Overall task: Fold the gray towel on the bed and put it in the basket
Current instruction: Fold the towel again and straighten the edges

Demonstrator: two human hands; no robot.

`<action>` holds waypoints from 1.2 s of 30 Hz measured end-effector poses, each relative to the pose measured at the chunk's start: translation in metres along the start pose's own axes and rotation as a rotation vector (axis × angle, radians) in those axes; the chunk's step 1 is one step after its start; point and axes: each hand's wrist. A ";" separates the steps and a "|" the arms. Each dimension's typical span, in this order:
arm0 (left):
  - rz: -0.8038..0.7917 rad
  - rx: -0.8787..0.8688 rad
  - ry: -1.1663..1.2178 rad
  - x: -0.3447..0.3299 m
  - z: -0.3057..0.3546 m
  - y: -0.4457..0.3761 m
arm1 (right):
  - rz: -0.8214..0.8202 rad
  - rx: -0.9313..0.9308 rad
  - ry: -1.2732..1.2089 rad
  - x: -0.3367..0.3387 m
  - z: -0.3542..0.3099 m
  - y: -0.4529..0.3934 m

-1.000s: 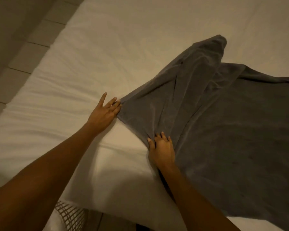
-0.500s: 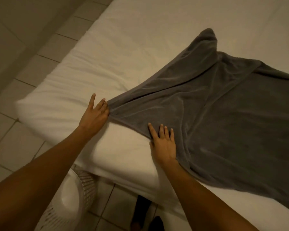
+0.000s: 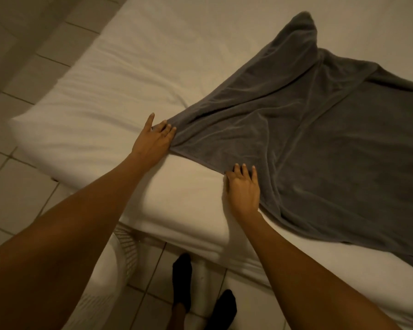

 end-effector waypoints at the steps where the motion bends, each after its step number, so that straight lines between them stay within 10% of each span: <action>1: 0.002 -0.003 0.002 0.001 -0.001 0.001 | -0.029 -0.013 -0.007 0.001 -0.001 0.002; 20: -0.178 0.024 -0.104 0.015 -0.037 0.047 | -0.012 -0.074 -0.278 0.035 -0.043 0.018; 29: -0.383 0.011 -0.018 0.003 -0.044 0.104 | -0.364 -0.044 -0.255 0.037 -0.079 0.035; 36: -0.250 0.096 0.159 0.018 -0.057 0.059 | -0.178 -0.274 -0.317 0.045 -0.064 -0.014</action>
Point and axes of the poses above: each hand's wrist, its own y-axis away from the middle knuckle, its own x-axis out of the back of the hand, z = x × y, and after that the axes turned 14 degrees about z, right-handed
